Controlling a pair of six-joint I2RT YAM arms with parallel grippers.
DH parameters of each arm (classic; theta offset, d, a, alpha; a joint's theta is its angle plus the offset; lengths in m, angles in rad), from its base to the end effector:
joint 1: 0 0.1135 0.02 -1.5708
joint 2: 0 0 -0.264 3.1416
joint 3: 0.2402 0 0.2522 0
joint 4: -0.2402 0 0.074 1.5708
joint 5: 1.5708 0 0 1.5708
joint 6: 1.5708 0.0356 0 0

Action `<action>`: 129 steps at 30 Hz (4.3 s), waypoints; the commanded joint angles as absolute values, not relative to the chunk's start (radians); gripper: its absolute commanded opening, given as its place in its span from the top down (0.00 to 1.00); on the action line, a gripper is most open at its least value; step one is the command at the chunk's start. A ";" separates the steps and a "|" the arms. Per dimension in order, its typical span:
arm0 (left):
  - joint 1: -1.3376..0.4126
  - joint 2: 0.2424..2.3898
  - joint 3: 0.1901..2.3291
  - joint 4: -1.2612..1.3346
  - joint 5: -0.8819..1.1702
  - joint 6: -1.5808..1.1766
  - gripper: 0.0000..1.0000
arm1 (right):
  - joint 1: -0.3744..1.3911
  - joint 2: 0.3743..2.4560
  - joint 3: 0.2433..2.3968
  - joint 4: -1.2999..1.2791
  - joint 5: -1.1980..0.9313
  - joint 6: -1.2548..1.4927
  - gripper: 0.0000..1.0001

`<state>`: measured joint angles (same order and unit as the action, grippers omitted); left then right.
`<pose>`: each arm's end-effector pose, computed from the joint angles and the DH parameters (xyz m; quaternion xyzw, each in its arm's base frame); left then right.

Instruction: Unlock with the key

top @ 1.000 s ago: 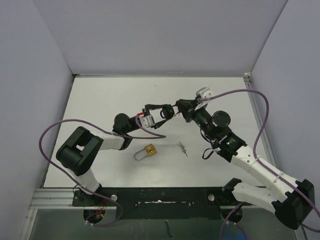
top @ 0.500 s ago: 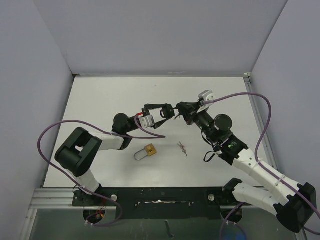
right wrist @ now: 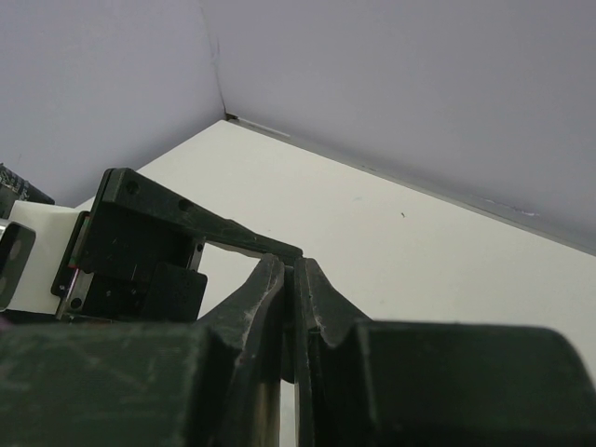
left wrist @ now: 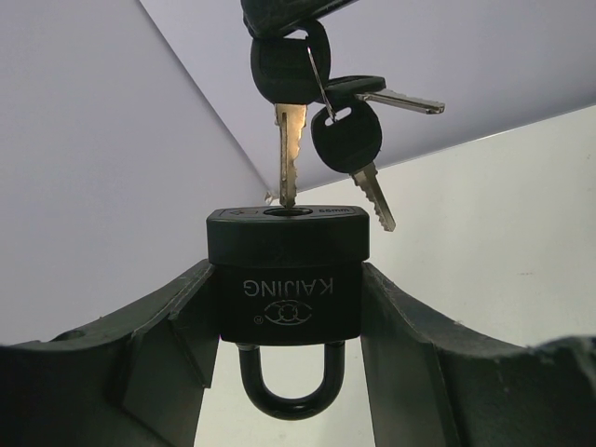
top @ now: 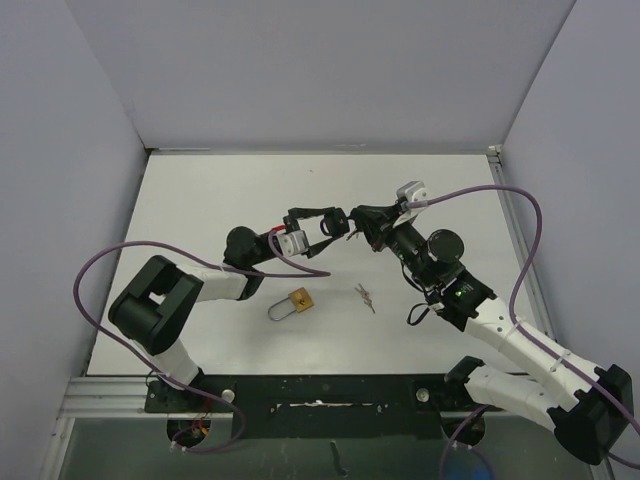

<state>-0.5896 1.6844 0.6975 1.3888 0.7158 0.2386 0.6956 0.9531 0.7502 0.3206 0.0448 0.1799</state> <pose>0.2595 -0.2017 0.2440 0.4754 0.3555 -0.3267 0.7354 0.1760 0.1448 0.3510 -0.1532 0.6464 0.3033 0.6831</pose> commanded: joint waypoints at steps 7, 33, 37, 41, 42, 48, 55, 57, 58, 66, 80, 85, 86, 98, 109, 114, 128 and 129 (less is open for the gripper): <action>-0.592 1.605 0.715 1.512 0.714 0.235 1.00 | 0.709 0.943 0.747 0.412 0.051 0.200 1.00; -0.592 1.598 0.724 1.512 0.718 0.240 1.00 | 0.713 0.963 0.746 0.417 0.056 0.214 1.00; -0.591 1.594 0.726 1.513 0.718 0.242 1.00 | 0.715 0.963 0.746 0.413 0.062 0.215 1.00; -0.592 1.586 0.726 1.513 0.713 0.244 1.00 | 0.716 0.964 0.744 0.408 0.072 0.218 1.00; -0.592 1.585 0.727 1.513 0.713 0.243 1.00 | 0.717 0.964 0.745 0.404 0.073 0.219 1.00; -0.596 1.579 0.729 1.513 0.692 0.256 1.00 | 0.718 0.967 0.758 0.362 0.091 0.241 1.00; -0.610 1.583 0.738 1.512 0.648 0.283 1.00 | 0.718 0.971 0.778 0.316 0.100 0.268 1.00; -0.613 1.586 0.740 1.512 0.635 0.283 1.00 | 0.720 0.975 0.784 0.309 0.100 0.273 1.00; -0.616 1.589 0.741 1.513 0.624 0.284 1.00 | 0.721 0.980 0.789 0.304 0.100 0.274 1.00; -0.627 1.603 0.746 1.515 0.576 0.258 1.00 | 0.736 1.008 0.815 0.277 0.084 0.278 1.00; -0.627 1.575 0.735 1.516 0.585 0.250 1.00 | 0.738 1.000 0.822 0.182 0.153 0.280 1.00; -0.627 1.563 0.727 1.516 0.619 0.264 1.00 | 0.732 1.004 0.831 0.168 0.134 0.276 1.00; -0.627 1.563 0.728 1.516 0.621 0.264 1.00 | 0.733 1.007 0.833 0.175 0.112 0.272 1.00; -0.627 1.570 0.732 1.516 0.659 0.252 1.00 | 0.732 1.055 0.887 0.183 0.061 0.262 1.00; -0.620 1.557 0.756 1.517 0.560 0.241 1.00 | 0.732 1.044 0.856 0.155 0.059 0.303 1.00; -0.620 1.558 0.760 1.514 0.598 0.243 1.00 | 0.732 1.040 0.860 0.140 0.094 0.304 1.00; -0.620 1.539 0.780 1.513 0.613 0.235 1.00 | 0.710 1.063 0.859 0.126 0.083 0.326 1.00; -0.619 1.539 0.781 1.513 0.610 0.233 1.00 | 0.708 1.063 0.858 0.125 0.083 0.328 1.00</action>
<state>-0.6189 1.6440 0.6945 1.3190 0.6224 0.2459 0.7082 1.0439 0.8551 0.1860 0.1112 0.3084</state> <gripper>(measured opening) 0.522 0.053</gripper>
